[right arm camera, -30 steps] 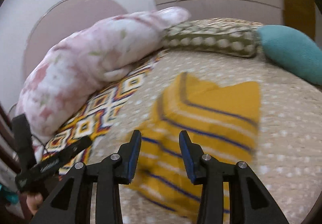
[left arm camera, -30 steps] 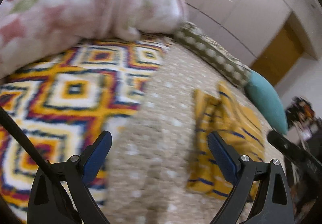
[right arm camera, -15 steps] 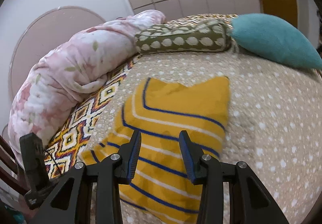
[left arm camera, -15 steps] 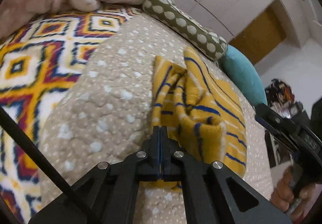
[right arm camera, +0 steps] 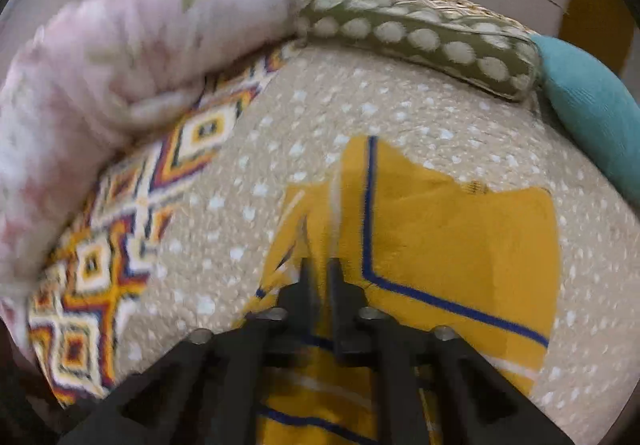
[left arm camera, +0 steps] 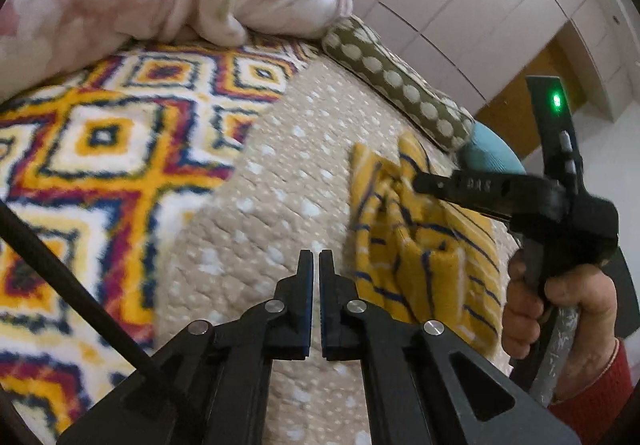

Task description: Fold small clothes

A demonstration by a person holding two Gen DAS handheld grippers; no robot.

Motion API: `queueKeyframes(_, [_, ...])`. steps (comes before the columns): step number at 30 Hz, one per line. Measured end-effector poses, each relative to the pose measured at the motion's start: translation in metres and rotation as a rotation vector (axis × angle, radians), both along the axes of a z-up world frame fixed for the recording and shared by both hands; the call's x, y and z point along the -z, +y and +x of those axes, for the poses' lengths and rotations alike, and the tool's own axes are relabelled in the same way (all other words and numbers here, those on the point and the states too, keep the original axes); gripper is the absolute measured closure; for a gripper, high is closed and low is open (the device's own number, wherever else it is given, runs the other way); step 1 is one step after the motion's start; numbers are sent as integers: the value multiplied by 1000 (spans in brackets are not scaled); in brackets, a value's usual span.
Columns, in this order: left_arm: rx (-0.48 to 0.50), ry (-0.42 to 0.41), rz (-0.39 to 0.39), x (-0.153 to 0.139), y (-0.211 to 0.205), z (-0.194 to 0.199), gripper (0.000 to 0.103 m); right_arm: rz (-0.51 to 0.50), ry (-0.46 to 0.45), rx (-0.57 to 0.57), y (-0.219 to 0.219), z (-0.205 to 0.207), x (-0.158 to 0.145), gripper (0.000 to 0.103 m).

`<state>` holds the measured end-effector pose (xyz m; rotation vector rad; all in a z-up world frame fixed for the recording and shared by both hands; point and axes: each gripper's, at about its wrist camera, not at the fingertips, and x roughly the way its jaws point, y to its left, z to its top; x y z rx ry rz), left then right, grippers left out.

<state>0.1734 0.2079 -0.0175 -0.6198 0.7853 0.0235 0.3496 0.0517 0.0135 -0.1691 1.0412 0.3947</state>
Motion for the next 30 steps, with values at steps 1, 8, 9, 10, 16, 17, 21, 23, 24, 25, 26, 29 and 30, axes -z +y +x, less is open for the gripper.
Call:
queueKeyframes(1, [-10,-2,8,-1,2,0,102,-15,-29,-30,6,-3,-3,96])
queueKeyframes(8, [-65,38,24,6,20,4,93,-84,-62,-119,32,-6,15,91])
queueKeyframes(9, [-69,44,23,7,22,4,93,-81,-90,-117,30,-11,10,89])
queueKeyframes(10, [-77,53,20,9,25,5,93,-64,-129,-116,25,-21,0,86])
queueKeyframes(16, [-117,69,21,10,36,5,83,19,-223,-292,0,-120,-33,46])
queueKeyframes(17, [-121,67,30,9,35,5,77,-5,-239,-324,1,-133,-30,46])
queueKeyframes(21, [-132,69,80,7,30,4,70,-188,-323,-377,12,-158,2,70])
queueKeyframes(23, [-143,73,100,7,31,3,69,-286,-300,-376,19,-156,25,95])
queueKeyframes(24, [-147,76,101,7,32,3,68,-322,-299,-374,22,-159,33,96])
queueKeyframes(25, [-149,79,99,8,34,3,68,-354,-292,-376,25,-164,38,96])
queueKeyframes(26, [-153,83,95,8,36,4,68,-389,-293,-384,27,-170,41,96])
queueKeyframes(29, [-160,92,94,9,39,5,68,-554,-361,-447,39,-199,54,96])
queueKeyframes(30, [-159,93,96,9,39,5,68,-623,-400,-470,42,-210,61,96])
